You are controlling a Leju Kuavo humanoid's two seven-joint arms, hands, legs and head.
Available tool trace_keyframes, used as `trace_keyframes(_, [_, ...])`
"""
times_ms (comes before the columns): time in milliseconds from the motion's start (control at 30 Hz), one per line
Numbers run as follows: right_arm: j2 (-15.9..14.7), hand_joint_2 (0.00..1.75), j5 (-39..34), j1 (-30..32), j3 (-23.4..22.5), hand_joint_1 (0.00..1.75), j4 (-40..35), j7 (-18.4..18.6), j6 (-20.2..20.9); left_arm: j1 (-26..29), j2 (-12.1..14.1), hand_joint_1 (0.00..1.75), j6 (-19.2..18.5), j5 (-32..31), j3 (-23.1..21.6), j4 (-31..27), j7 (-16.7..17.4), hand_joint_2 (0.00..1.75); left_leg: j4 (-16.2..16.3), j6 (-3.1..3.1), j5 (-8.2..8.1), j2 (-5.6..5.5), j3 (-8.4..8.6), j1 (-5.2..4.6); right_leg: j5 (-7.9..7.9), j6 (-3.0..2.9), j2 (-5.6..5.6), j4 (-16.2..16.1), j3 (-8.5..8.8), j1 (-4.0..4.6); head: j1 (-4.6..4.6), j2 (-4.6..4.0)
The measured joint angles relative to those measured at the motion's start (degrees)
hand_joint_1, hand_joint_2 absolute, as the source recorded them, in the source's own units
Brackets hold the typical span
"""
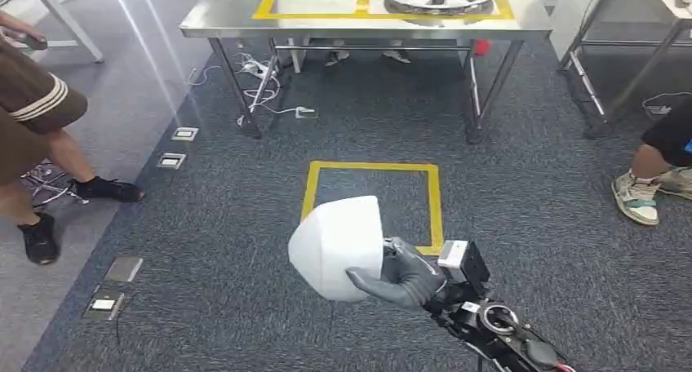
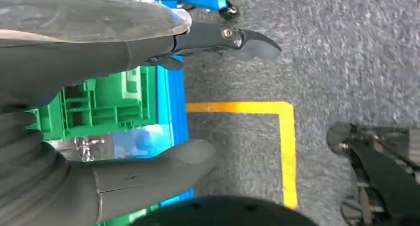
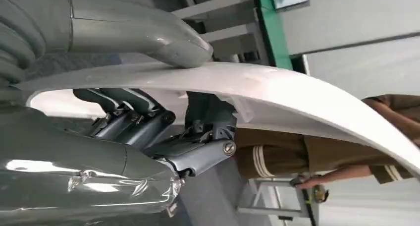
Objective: Take the parts from the cabinet and place them on the table.
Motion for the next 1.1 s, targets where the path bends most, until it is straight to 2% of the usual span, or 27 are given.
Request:
trace_keyframes(33, [0.00,1.75,0.00,0.00,-0.02,1.75,-0.04,0.00,-0.02,-0.01,-0.09,0.00,0.00,0.02,0.00,0.00,0.00,1.75,1.36,-0.10,-0.53,1.73,-0.21,-0.07,-0.09,-0.40,-0.27,-0.17,0.40,-0.04,-0.44,0.00])
trace_keyframes(67, [0.00,1.75,0.00,-0.01,-0.04,1.75,-0.11,-0.02,-0.02,-0.13,-0.09,0.00,0.00,0.07,0.00,0.00,0.00,1.75,4.39,-0.05,-1.76,2.93,-1.89,-0.16,-0.28,-0.69,-0.50,-0.20,0.57,0.08,-1.21,0.00])
trace_keyframes(133, [0.00,1.75,0.02,0.03,-0.09,1.75,-0.13,-0.02,-0.02,-0.40,-0.09,0.00,0.00,0.13,0.00,0.00,-0.07,1.75,15.04,0.08,-5.53,3.47,-8.39,-0.38,-0.74,-1.31,-1.20,-0.20,0.78,0.47,-2.14,0.00])
trace_keyframes(167, [0.00,1.75,0.07,0.07,-0.02,1.75,-0.13,0.02,-0.02,-0.37,-0.09,0.00,0.00,0.15,0.00,0.00,-0.15,1.75,19.14,0.24,-6.40,3.50,-11.26,-0.39,-1.03,-1.50,-1.44,-0.19,0.93,0.70,-2.45,0.00])
trace_keyframes(200, [0.00,1.75,0.09,0.09,-0.02,1.75,-0.13,0.04,-0.04,-0.28,-0.11,0.00,0.00,0.15,0.00,0.00,-0.15,1.75,20.55,0.54,-5.79,3.51,-12.85,-0.49,-1.30,-1.62,-1.56,-0.19,1.24,0.95,-2.64,0.00])
trace_keyframes(233, [0.00,1.75,0.07,0.08,-0.02,1.75,-0.13,0.07,-0.04,-0.14,-0.11,0.00,0.00,0.17,-0.02,0.00,-0.15,1.75,18.74,1.02,-3.50,3.51,-12.73,-0.72,-1.69,-1.66,-1.66,-0.20,1.70,1.14,-2.93,0.00])
trace_keyframes(300, [0.00,1.75,0.07,0.05,-0.02,1.75,-0.15,0.07,-0.04,-0.08,-0.09,0.00,0.00,0.17,-0.02,0.00,-0.15,1.75,9.44,2.40,2.68,3.58,-9.12,-1.43,-2.51,-1.66,-1.81,-0.25,2.93,1.52,-3.48,0.00])
trace_keyframes(333, [0.00,1.75,0.07,0.05,-0.02,1.75,-0.15,0.09,-0.04,-0.07,0.18,0.00,0.02,0.26,-0.02,0.02,-0.15,1.75,4.24,3.51,4.96,4.14,-7.15,-2.13,-2.97,-1.64,-1.92,-0.42,2.94,1.36,-3.76,0.00])
trace_keyframes(367, [0.00,1.75,0.00,-0.01,-0.02,1.75,-0.20,0.11,-0.09,-0.23,0.28,0.00,0.04,0.35,-0.02,0.00,-0.15,1.75,3.14,3.83,3.27,4.59,-5.86,-2.46,-3.54,-1.16,-2.03,-0.45,3.01,1.96,-3.76,0.00])
trace_keyframes(400, [0.00,1.75,-0.02,-0.01,-0.02,1.75,-0.20,0.09,-0.11,-0.44,0.28,0.00,0.07,0.55,-0.02,0.00,-0.15,1.75,2.37,3.34,2.96,4.49,-5.71,-2.56,-3.72,-0.91,-2.05,-0.58,3.07,1.69,-3.74,0.00])
trace_keyframes(467, [0.00,1.75,-0.20,0.06,0.11,1.75,-0.28,0.07,-0.11,-0.40,0.26,0.00,0.07,0.94,-0.04,0.00,-0.20,1.75,1.52,3.68,2.58,4.12,-5.18,-2.63,-2.98,-0.11,-2.25,-0.47,4.71,1.61,-3.78,0.00])
trace_keyframes(500, [0.00,1.75,-0.22,-0.06,0.11,1.75,-0.33,0.07,-0.11,-0.38,0.26,0.00,0.07,1.01,-0.07,0.00,-0.26,1.75,1.07,3.75,2.54,3.76,-4.10,-2.37,-3.48,0.23,-2.31,-0.57,5.18,1.60,-3.65,0.00])
trace_keyframes(533, [0.00,1.75,-0.22,-0.05,0.11,1.75,-0.33,0.09,-0.11,-0.22,0.17,0.00,0.07,1.07,-0.11,0.00,-0.26,1.75,0.58,3.86,2.39,3.77,-3.11,-2.17,-4.46,0.32,-2.13,0.52,4.54,1.35,-3.39,0.00])
trace_keyframes(600, [0.00,1.75,-0.50,-0.34,0.11,1.75,-0.33,-0.07,-0.11,-0.10,0.22,0.00,0.11,1.11,-0.22,0.00,-0.31,1.75,0.53,4.55,1.66,3.70,-2.10,-2.14,-7.13,0.58,-1.73,8.36,0.29,1.43,-2.60,0.00])
trace_keyframes(667, [-0.07,1.75,-0.59,-0.08,0.13,1.75,-0.31,-0.07,-0.11,-0.17,0.22,0.00,0.11,1.16,-0.31,0.00,-0.33,1.75,0.55,4.60,0.85,3.43,-1.34,-2.19,-10.14,0.99,-1.72,15.90,-5.12,1.40,-1.99,0.00])
trace_keyframes(700, [-0.07,1.75,-0.61,0.02,0.15,1.75,-0.31,-0.07,-0.11,-0.14,0.22,0.00,0.11,1.18,-0.31,0.00,-0.33,1.75,0.55,4.51,0.33,3.20,-0.60,-2.19,-10.13,1.07,-1.70,16.56,-6.53,1.36,-1.58,0.00])
trace_keyframes(733, [-0.07,1.75,-0.61,0.02,0.15,1.75,-0.31,-0.07,-0.11,-0.05,0.22,0.00,0.11,1.18,-0.33,0.00,-0.33,1.75,0.56,4.39,-0.26,3.07,0.23,-2.16,-8.54,1.09,-1.70,14.59,-6.51,1.26,-1.13,0.00])
trace_keyframes(767, [-0.07,1.75,-0.61,0.00,0.15,1.75,-0.31,-0.07,-0.11,0.04,0.15,0.00,0.11,1.18,-0.35,0.00,-0.33,1.75,0.56,4.25,-0.86,2.93,1.14,-2.15,-5.79,1.14,-1.70,10.81,-5.60,1.16,-0.92,0.00])
trace_keyframes(833, [-0.09,1.75,-0.61,0.01,0.13,1.75,-0.31,-0.09,-0.11,0.14,0.04,0.00,0.11,1.18,-0.39,0.00,-0.33,1.75,0.52,3.81,-2.22,2.86,2.48,-2.15,3.09,0.81,-1.53,1.02,-3.57,1.10,0.02,0.00])
trace_keyframes(867, [-0.13,1.75,-0.68,-0.03,0.15,1.75,-0.22,-0.09,-0.13,-0.05,0.04,0.00,0.11,1.18,-0.46,0.00,-0.33,1.75,0.95,3.42,-2.52,2.75,2.84,-2.32,1.72,0.42,-1.49,0.84,-4.19,1.38,-0.20,0.00])
trace_keyframes(900, [-0.13,1.75,-0.68,-0.05,0.20,1.75,-0.24,-0.07,-0.11,-0.29,0.04,0.00,0.09,1.18,-0.48,0.00,-0.33,1.75,0.71,3.12,-2.68,2.60,2.36,-2.27,1.89,-0.38,-1.42,0.81,-3.34,1.75,0.13,0.00])
trace_keyframes(933, [-0.15,1.75,-0.70,0.06,0.22,1.75,-0.33,-0.09,-0.11,-0.27,0.04,0.00,0.11,1.18,-0.50,0.00,-0.33,1.75,0.93,2.80,-2.62,2.67,2.53,-2.30,2.38,-0.99,-1.39,0.62,-3.49,1.62,-0.12,0.00])
trace_keyframes(967, [-0.15,1.75,-0.70,0.01,0.20,1.75,-0.31,-0.04,-0.20,-0.23,0.07,0.00,0.11,1.18,-0.52,0.00,-0.33,1.75,1.02,2.54,-2.44,2.66,2.55,-2.33,2.24,-1.35,-1.41,0.55,-3.26,1.73,-0.09,0.00])
trace_keyframes(1000, [-0.13,1.75,-0.72,-0.04,0.20,1.75,-0.35,-0.11,-0.17,-0.24,0.15,0.00,0.11,1.18,-0.52,0.00,-0.33,1.75,1.94,2.35,-2.44,2.66,2.19,-2.33,2.21,-1.57,-1.31,0.02,-2.42,1.25,-0.11,0.00])
trace_keyframes(1033, [-0.13,1.75,-0.74,-0.10,0.20,1.75,-0.39,-0.13,-0.13,-0.19,0.07,0.00,0.11,1.20,-0.57,0.00,-0.33,1.75,4.90,2.12,-2.00,2.96,0.81,-2.25,2.11,-1.74,-1.35,-0.43,-1.75,1.17,-0.34,0.00])
trace_keyframes(1067, [-0.13,1.75,-0.76,-0.21,0.20,1.75,-0.39,-0.13,-0.13,-0.32,0.02,0.00,0.11,1.18,-0.59,0.00,-0.35,1.75,9.30,1.79,-2.47,3.18,-2.10,-2.20,1.89,-2.06,-1.50,-0.68,-1.37,1.08,-1.07,0.00])
trace_keyframes(1100, [-0.13,1.75,-0.76,-0.29,0.22,1.75,-0.39,-0.13,-0.11,-0.45,0.02,0.00,0.11,1.18,-0.63,0.00,-0.35,1.75,13.57,1.58,-3.98,3.28,-5.17,-2.02,1.58,-2.21,-1.60,-0.72,-1.13,1.06,-1.42,0.00])
